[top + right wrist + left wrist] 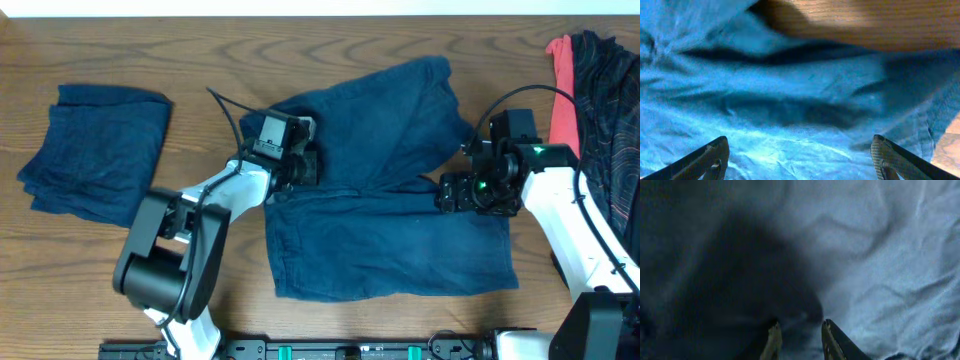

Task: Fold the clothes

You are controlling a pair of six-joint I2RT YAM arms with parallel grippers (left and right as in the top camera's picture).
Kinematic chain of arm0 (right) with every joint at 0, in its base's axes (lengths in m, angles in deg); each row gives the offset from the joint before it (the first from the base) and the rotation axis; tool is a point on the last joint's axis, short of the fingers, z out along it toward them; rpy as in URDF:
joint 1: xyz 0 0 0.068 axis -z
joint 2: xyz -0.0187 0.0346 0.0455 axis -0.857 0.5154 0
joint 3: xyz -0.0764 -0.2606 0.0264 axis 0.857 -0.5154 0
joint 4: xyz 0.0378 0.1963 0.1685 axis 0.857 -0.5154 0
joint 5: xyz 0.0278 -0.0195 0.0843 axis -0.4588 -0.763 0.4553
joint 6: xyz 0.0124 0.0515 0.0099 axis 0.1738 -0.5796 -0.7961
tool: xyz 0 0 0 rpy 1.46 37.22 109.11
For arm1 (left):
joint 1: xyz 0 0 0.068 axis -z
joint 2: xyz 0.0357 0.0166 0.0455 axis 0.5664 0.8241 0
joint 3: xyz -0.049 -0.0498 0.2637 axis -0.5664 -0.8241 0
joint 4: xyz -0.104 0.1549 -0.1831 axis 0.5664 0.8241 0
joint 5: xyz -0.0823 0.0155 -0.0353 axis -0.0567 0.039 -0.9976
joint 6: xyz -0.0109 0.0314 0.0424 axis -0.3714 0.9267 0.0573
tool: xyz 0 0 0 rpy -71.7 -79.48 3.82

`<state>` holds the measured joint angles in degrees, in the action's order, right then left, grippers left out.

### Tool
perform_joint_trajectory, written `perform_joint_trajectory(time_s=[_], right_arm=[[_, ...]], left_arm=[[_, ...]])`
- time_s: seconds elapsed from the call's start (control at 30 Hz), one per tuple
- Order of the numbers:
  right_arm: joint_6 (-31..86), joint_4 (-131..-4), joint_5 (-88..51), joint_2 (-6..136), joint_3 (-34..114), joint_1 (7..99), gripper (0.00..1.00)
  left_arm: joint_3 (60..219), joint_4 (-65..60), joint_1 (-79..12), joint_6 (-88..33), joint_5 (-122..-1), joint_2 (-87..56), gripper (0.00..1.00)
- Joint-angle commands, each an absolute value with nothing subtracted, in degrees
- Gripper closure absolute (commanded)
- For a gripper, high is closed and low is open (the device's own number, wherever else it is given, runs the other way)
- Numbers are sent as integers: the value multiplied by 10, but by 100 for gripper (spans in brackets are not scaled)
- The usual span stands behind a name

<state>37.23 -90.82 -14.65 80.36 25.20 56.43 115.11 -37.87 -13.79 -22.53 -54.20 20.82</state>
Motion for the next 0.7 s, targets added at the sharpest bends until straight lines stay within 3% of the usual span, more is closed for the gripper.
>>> perform_joint_trajectory(time_s=[0.0, 0.17, 0.37, 0.5, 0.67], right_arm=[[364, -906, -141, 803, 248, 559, 11], [359, -897, -141, 803, 248, 559, 11], [359, -892, -141, 803, 248, 559, 11], [359, -890, -141, 803, 248, 559, 11], [359, -894, -154, 803, 248, 559, 8]], left_arm=[[1152, -431, -137, -221, -487, 254, 70], [1155, -552, -138, -222, -437, 293, 62], [1209, -559, -152, -223, -435, 304, 62], [1271, -462, -164, -222, -469, 282, 59], [1302, -269, -172, -220, -477, 198, 35]])
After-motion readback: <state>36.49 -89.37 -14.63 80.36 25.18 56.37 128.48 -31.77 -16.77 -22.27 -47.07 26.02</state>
